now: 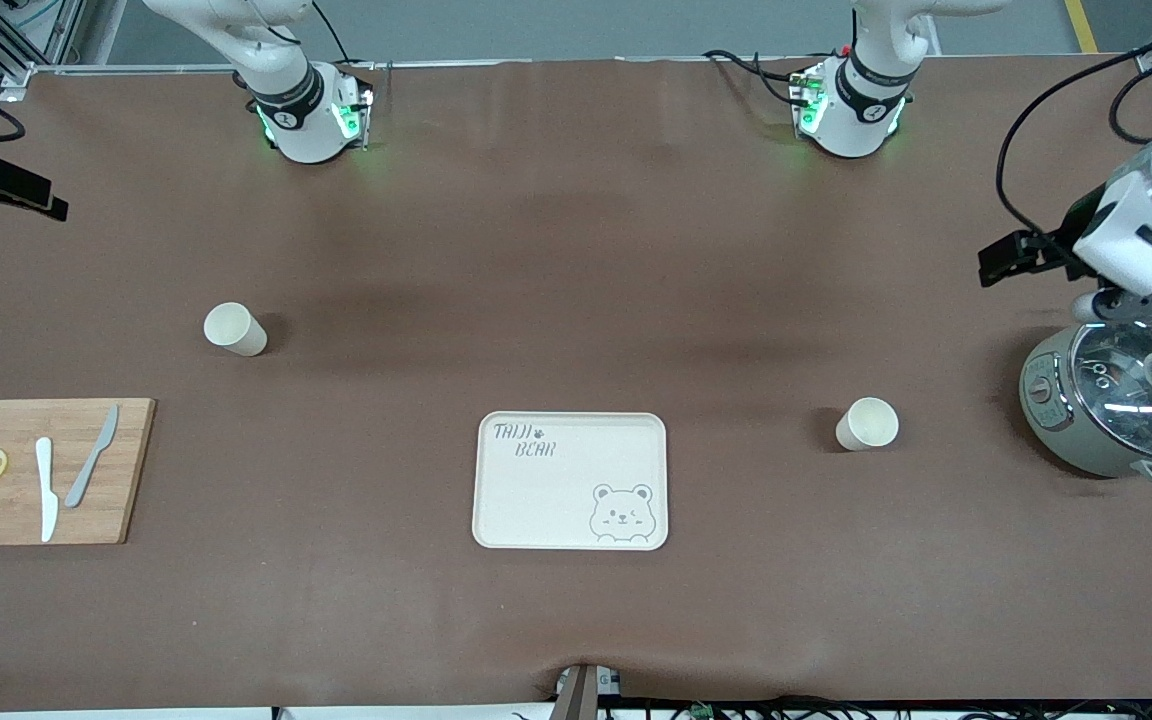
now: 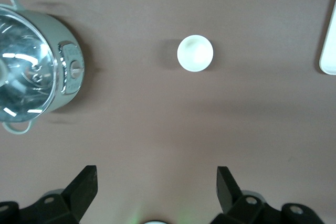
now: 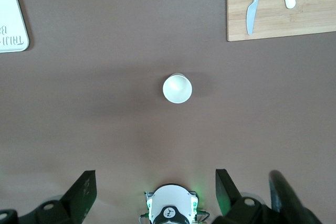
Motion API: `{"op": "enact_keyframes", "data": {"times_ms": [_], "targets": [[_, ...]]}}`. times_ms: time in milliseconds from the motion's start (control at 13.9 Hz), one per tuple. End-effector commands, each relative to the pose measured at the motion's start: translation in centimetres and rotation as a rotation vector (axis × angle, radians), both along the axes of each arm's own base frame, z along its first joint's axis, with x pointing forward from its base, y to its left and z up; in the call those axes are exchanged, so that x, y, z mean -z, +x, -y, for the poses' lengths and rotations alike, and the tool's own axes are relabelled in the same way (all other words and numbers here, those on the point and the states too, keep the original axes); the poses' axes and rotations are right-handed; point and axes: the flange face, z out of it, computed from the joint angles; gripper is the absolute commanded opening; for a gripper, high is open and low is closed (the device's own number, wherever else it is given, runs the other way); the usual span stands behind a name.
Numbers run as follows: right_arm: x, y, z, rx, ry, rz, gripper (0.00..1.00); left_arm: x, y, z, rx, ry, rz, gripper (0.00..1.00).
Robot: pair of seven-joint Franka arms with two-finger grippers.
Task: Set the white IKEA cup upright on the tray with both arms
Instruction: 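Move the right gripper to one cup while the left gripper reaches another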
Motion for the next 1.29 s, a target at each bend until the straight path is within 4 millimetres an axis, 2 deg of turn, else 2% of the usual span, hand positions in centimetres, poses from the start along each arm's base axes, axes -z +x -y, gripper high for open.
{"op": "enact_keyframes", "data": {"times_ms": [0,143,287,430,574,646,932,1004,1148,1219], "targets": [[0.3,0.9,0.3,0.002,-0.002,-0.007,1.0,3.7,-0.4,0.4,-0.047,0.026,0.017,1.0],[0.5,0.9,0.4,0.005,0.001,-0.011,1.0,4.6,-0.7,1.2,-0.061,0.03,0.007,1.0],[2.5,2.1,0.5,0.001,0.001,-0.049,1.0,5.3,-0.7,1.1,-0.062,0.031,-0.003,1.0],[3.3,2.6,0.2,-0.012,-0.005,-0.059,1.0,6.9,-0.4,1.1,-0.061,0.027,0.016,1.0],[5.7,4.0,-0.4,-0.026,-0.005,-0.102,1.0,8.9,0.5,0.9,-0.062,0.022,0.04,1.0],[5.6,4.2,-0.1,-0.026,-0.015,-0.094,1.0,9.8,1.1,1.1,-0.058,0.019,0.047,1.0],[9.5,6.3,1.3,-0.016,-0.019,-0.157,1.0,12.6,3.4,1.2,-0.058,0.005,0.104,1.0],[9.7,7.0,1.5,-0.015,-0.017,-0.153,1.0,13.5,3.9,1.1,-0.06,0.003,0.112,1.0],[11.0,6.8,1.1,0.003,-0.006,-0.188,1.0,15.8,4.9,0.6,-0.077,-0.014,0.125,1.0],[10.9,6.6,1.1,0.004,-0.011,-0.195,1.0,17.1,5.4,0.2,-0.087,-0.02,0.133,1.0]]}}
